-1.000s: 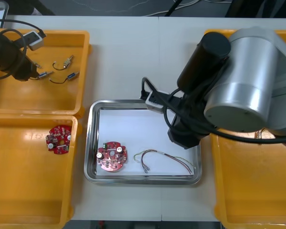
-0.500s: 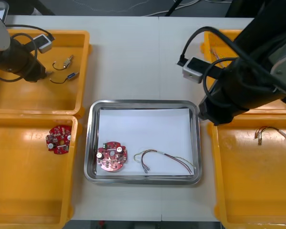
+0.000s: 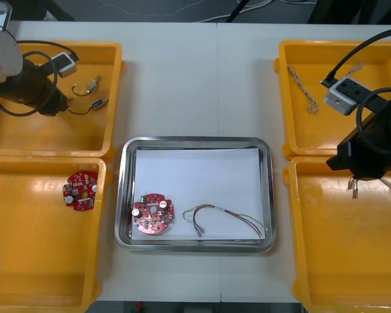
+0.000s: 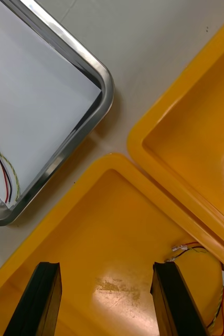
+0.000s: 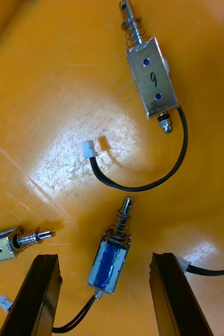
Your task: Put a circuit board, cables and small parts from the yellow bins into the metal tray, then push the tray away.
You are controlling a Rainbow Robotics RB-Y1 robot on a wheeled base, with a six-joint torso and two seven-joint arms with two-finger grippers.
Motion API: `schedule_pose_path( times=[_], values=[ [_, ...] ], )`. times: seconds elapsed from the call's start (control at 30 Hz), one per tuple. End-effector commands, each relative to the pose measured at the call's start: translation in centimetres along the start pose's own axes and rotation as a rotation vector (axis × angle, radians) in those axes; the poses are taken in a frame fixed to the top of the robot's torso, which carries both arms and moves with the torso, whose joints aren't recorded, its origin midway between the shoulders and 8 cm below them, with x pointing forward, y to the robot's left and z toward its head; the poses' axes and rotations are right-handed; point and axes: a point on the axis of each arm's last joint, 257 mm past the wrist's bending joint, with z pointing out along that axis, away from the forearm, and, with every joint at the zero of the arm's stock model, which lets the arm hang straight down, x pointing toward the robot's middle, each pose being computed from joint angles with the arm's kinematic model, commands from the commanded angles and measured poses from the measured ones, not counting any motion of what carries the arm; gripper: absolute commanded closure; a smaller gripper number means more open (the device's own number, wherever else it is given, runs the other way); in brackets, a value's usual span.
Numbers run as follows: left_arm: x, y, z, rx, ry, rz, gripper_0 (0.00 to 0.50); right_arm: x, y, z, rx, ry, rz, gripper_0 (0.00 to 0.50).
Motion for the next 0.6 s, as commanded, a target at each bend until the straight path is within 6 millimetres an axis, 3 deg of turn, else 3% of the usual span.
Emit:
schedule_pose_path(
  times=[0.03, 0.43, 0.6],
  values=[
    [-3.3, 0.6, -0.6, -0.031, -0.040, 0.107, 0.000, 2.1, -2.4, -1.6, 0.055, -0.004, 0.030, 0.000],
    [-2.8, 0.2, 0.0, -0.031, -0.023, 0.106, 0.000, 4.6, -5.8, -2.9, 0.135, 0.004, 0.141, 0.000],
    [-2.5, -0.3, 0.5, -0.029, -0.015, 0.109, 0.000, 5.1, -8.2, -3.7, 0.176, 0.000, 0.199, 0.000]
  ],
)
